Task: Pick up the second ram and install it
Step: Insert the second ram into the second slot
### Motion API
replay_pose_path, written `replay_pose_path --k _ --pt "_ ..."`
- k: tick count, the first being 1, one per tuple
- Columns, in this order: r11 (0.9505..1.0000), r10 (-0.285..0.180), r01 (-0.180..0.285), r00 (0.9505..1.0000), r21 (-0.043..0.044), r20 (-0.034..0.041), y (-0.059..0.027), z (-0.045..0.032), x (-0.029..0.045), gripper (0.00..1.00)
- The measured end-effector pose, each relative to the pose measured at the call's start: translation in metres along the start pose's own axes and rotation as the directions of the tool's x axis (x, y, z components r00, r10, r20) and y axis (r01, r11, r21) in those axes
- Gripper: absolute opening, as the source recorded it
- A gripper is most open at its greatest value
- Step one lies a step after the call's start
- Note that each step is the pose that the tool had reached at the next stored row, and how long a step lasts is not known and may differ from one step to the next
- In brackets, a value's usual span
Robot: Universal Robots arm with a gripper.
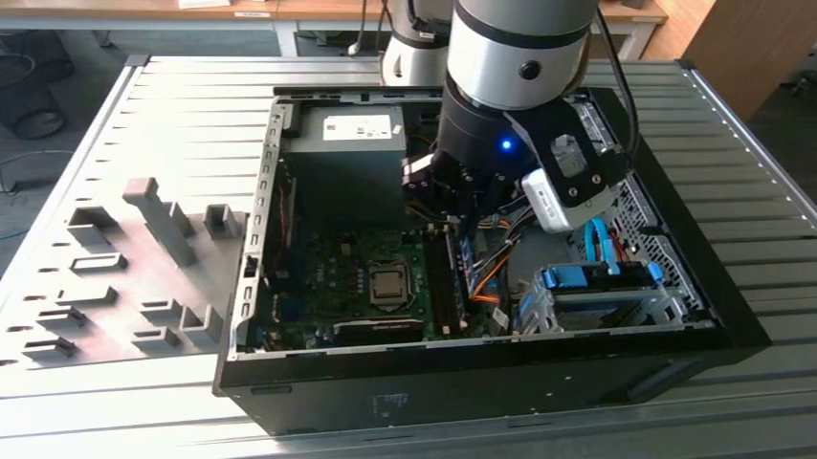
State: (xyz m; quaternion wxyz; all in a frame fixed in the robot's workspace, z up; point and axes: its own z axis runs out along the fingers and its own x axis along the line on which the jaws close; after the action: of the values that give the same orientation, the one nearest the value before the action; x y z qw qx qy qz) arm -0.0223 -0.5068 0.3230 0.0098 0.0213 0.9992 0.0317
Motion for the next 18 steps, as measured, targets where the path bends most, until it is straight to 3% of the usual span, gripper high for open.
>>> replay_pose_path --k 6,18 --pt "1.0 0.0 0.0 1.0 -0.0006 -0.0002 0.0 0.0007 -0.0001 0.14" --pt "1.0 0.0 0.0 1.0 -0.0002 -0.0003 -0.0006 0.0096 0.0001 0.14"
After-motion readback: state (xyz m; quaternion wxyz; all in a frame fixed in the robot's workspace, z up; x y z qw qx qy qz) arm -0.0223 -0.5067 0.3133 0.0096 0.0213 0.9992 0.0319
